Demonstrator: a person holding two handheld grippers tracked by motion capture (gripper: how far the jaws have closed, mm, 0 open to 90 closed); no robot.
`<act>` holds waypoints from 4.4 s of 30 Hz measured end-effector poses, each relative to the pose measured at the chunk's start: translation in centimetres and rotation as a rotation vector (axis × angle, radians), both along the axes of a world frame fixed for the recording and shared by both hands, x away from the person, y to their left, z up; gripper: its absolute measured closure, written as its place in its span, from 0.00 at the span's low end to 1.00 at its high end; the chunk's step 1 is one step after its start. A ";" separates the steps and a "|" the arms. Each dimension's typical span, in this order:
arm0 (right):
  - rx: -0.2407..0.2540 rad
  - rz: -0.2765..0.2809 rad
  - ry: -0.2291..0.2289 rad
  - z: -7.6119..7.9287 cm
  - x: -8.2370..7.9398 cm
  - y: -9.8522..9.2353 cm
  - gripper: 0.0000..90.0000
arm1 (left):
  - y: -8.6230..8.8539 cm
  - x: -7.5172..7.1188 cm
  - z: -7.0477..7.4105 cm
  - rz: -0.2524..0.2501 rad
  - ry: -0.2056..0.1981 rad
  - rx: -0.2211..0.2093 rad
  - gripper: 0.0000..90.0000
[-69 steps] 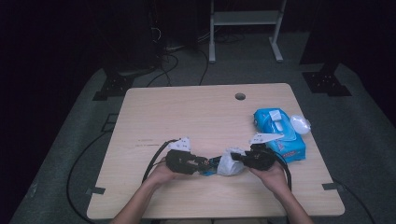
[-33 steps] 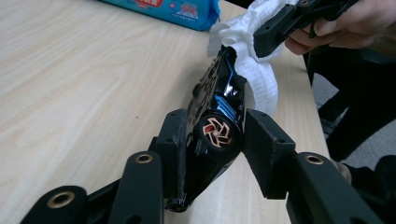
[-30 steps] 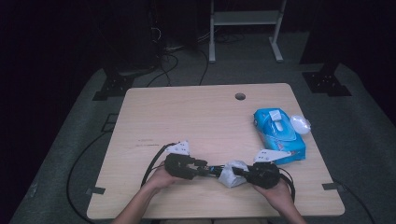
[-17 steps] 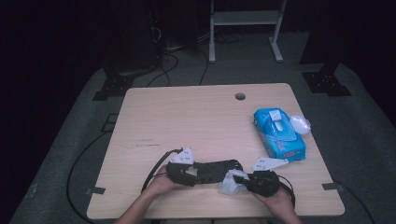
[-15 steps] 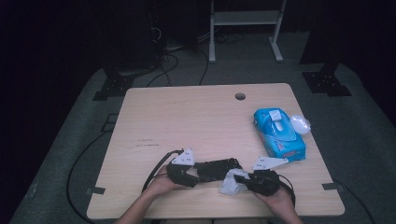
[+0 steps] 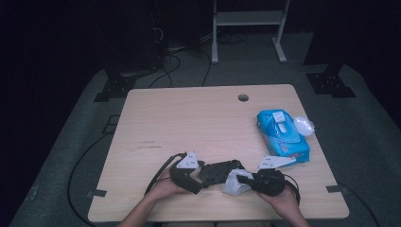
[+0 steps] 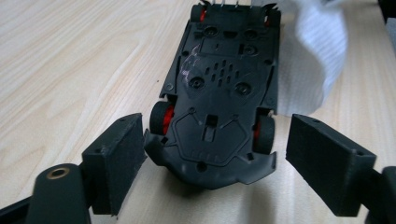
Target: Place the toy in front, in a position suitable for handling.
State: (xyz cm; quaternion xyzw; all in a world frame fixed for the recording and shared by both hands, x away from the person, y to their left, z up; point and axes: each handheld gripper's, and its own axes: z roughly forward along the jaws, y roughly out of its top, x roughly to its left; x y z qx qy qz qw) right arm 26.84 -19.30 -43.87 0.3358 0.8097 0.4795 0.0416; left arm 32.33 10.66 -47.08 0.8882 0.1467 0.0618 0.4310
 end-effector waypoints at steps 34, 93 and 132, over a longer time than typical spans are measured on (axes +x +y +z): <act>-0.232 0.083 -0.122 -1.0 3.4 7.3 0.94 | -1.7 0.7 -0.5 -0.057 -0.031 0.064 0.25; -0.200 0.176 -0.076 -0.9 5.1 9.5 0.94 | -1.6 0.8 -0.3 -0.069 -0.056 0.027 0.26; -0.208 -0.060 -0.066 -0.9 5.6 2.8 0.94 | -1.4 1.1 -0.1 -0.085 -0.035 0.023 0.27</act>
